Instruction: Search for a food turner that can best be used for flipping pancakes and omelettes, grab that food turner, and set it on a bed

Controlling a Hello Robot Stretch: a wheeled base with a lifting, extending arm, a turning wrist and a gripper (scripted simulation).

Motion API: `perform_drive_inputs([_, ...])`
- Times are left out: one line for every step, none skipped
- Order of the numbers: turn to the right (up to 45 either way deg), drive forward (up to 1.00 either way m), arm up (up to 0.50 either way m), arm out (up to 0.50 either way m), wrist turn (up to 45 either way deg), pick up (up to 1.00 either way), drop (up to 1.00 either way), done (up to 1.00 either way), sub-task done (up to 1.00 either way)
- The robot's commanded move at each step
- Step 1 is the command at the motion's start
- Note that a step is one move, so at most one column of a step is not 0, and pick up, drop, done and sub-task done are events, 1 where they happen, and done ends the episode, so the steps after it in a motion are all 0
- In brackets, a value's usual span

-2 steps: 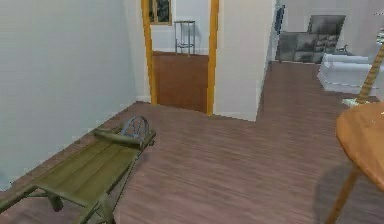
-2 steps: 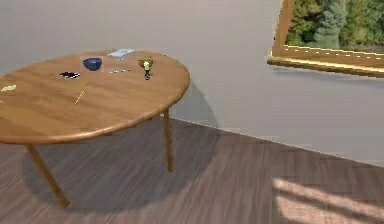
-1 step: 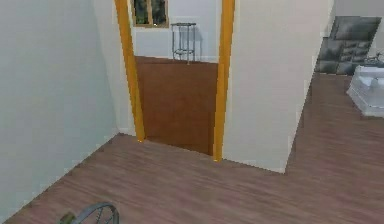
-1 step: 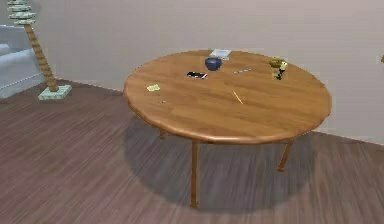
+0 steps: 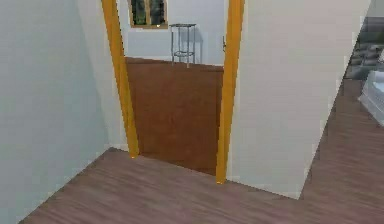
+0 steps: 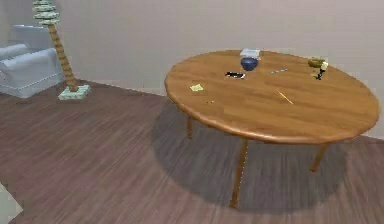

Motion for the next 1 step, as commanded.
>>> perform_drive_inputs([0.0,1.00,0.00,0.00,0.0,0.00,0.00,0.00,0.00])
